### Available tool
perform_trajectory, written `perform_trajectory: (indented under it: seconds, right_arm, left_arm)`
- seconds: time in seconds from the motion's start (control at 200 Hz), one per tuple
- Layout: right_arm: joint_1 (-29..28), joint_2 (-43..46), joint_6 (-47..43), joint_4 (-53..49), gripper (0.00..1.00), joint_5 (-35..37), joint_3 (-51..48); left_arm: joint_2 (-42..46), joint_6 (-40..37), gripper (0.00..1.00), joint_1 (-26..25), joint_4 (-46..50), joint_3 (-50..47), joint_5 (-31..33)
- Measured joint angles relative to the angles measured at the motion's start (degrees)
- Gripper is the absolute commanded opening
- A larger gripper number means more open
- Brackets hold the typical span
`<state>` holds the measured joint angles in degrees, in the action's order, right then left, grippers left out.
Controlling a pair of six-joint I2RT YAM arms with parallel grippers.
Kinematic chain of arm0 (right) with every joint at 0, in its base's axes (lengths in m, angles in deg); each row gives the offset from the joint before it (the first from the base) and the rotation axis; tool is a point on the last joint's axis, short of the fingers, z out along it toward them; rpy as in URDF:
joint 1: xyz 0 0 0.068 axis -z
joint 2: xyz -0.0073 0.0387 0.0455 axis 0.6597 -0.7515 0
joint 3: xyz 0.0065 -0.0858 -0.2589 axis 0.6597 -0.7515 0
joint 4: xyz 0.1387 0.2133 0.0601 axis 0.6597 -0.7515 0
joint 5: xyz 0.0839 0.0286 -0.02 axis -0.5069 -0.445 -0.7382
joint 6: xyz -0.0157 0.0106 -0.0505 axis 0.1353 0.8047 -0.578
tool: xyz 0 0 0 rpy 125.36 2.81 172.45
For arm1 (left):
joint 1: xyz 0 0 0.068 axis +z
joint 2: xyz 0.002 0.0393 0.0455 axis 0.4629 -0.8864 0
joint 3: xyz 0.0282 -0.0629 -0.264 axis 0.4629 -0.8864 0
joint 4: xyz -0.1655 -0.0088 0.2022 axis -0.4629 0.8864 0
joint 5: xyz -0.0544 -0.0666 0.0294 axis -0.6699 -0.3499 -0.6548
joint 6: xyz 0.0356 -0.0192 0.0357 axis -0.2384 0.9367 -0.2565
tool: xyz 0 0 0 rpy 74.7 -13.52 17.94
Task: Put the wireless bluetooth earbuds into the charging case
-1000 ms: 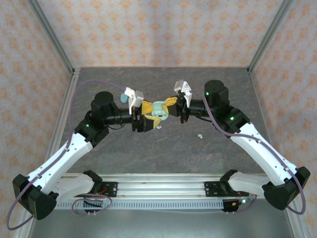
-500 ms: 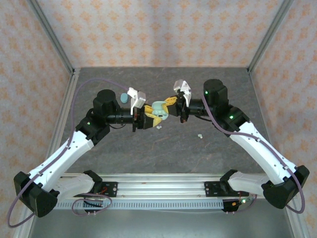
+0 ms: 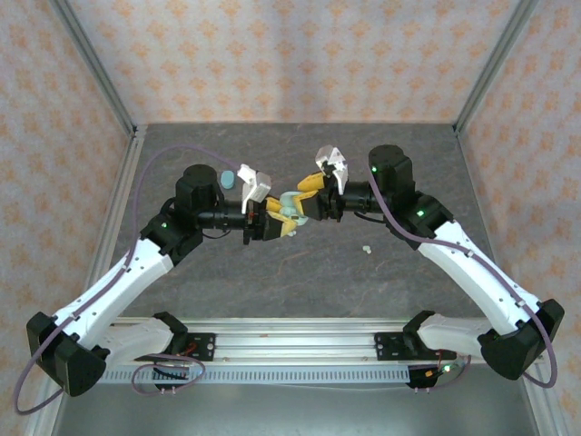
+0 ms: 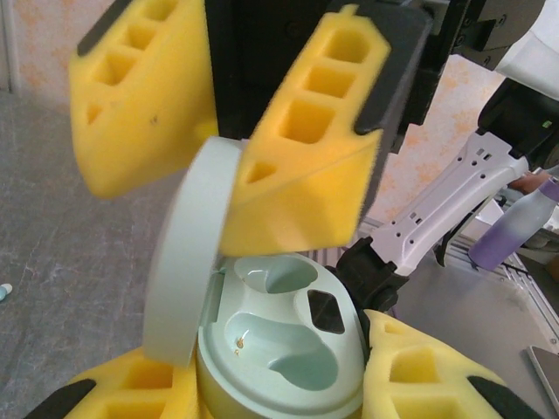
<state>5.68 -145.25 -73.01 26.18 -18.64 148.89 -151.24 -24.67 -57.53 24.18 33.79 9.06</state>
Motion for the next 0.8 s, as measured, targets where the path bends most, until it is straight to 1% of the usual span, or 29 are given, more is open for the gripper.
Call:
perform_trajectory:
  seconds: [0.095,0.2,0.245,0.295,0.445,0.565,0.715,0.796]
  right_arm:
    - [0.0,-0.1,1.0,0.0,0.54,0.2,0.0]
    - [0.0,-0.4,2.2,0.0,0.57,0.2,0.0]
    - [0.2,-0.5,2.7,0.0,0.60,0.2,0.0]
    - [0.4,-0.6,4.3,0.0,0.62,0.2,0.0]
    - [2.0,-0.6,9.4,0.0,0.66,0.8,0.8]
    - [3.5,-1.2,15.5,-0.6,0.63,4.1,3.2]
    - [4.8,-4.2,23.5,-3.2,0.52,9.7,7.6]
    - [5.0,-6.5,27.5,-4.9,0.49,12.3,7.9]
  left_arm:
    - [0.0,0.5,0.11,0.6,-0.5,-0.8,-0.1]
    - [0.0,1.0,0.11,1.9,-0.9,-2.0,-0.2]
    - [-0.1,1.1,0.10,2.6,-1.0,-2.4,-0.2]
    - [-0.1,1.3,0.10,3.3,-1.1,-2.7,-0.2]
    - [-0.1,1.9,0.10,5.7,-1.5,-3.8,-0.4]
    - [0.1,2.0,0.10,7.4,-1.7,-5.4,-0.3]
    - [0.9,1.9,0.10,8.7,-1.7,-7.5,-0.1]
    - [1.3,1.9,0.10,9.0,-1.7,-8.4,0.0]
